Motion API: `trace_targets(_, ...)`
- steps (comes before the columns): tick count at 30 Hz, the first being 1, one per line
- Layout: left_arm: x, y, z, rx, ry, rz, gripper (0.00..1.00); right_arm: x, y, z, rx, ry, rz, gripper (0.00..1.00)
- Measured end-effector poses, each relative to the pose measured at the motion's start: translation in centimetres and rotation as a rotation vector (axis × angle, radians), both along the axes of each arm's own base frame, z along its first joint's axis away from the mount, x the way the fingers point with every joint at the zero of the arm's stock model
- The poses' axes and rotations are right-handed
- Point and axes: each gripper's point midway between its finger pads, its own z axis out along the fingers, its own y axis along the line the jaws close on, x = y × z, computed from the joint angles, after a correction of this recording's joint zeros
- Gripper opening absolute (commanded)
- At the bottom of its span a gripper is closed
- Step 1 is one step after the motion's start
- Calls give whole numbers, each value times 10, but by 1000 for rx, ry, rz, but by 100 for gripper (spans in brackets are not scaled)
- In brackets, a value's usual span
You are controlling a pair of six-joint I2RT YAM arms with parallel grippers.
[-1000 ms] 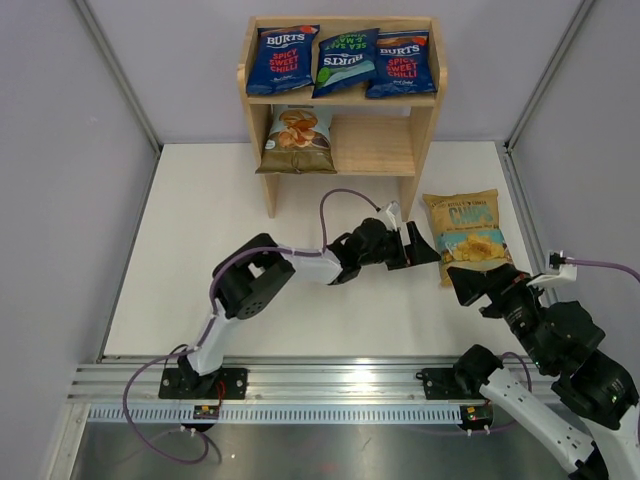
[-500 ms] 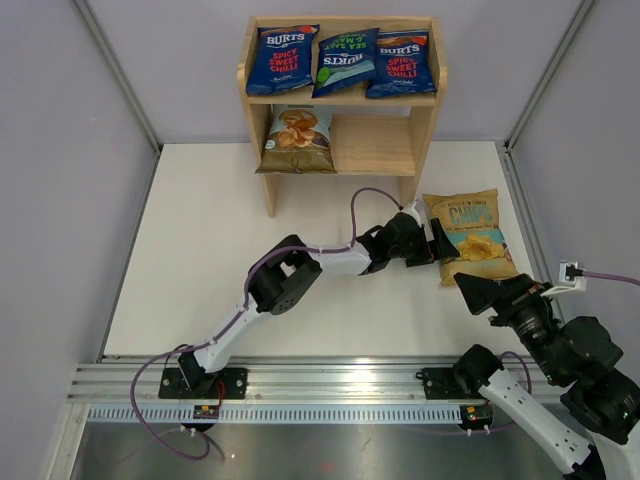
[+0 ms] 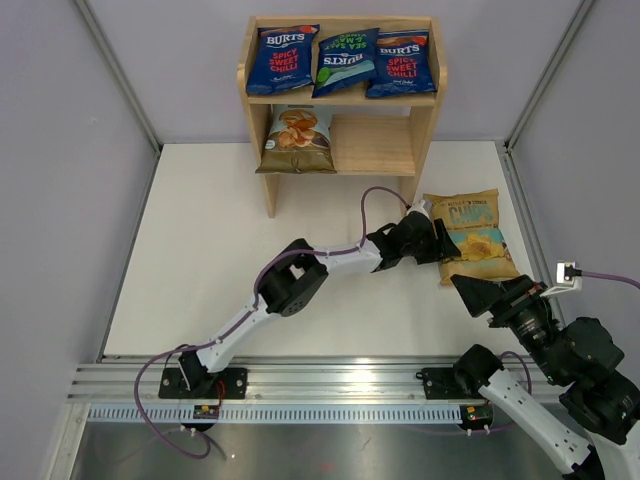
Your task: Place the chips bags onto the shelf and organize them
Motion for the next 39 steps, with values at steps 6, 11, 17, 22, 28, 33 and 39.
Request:
trace_targets(6,4,-4,3,2,-25,-3,14,-1,2,2,11,-1,13,100)
trace_targets(11,-1,-5,6,-59,-82,-33,1,-2,3,2,13,0,19,99)
trace_targets(17,-29,28,12,-67,-152,-68,0,-2,3,2,14,-2,17,99)
trace_targets(22,-63,64,22,-55,-211,-125,0,0,3,4,14,-7,15,100)
trace_targets(28,-91,97,42,-68,-256,-180,0,5,6,6,8,-8,7,99)
trace_targets(33,-108,122,65,-89,-306,-206,0,11,7,7,-10,-9,-4,99)
trace_targets(39,-132,161,100,-114,-388,-224,0,15,5,7,-46,-17,-23,99)
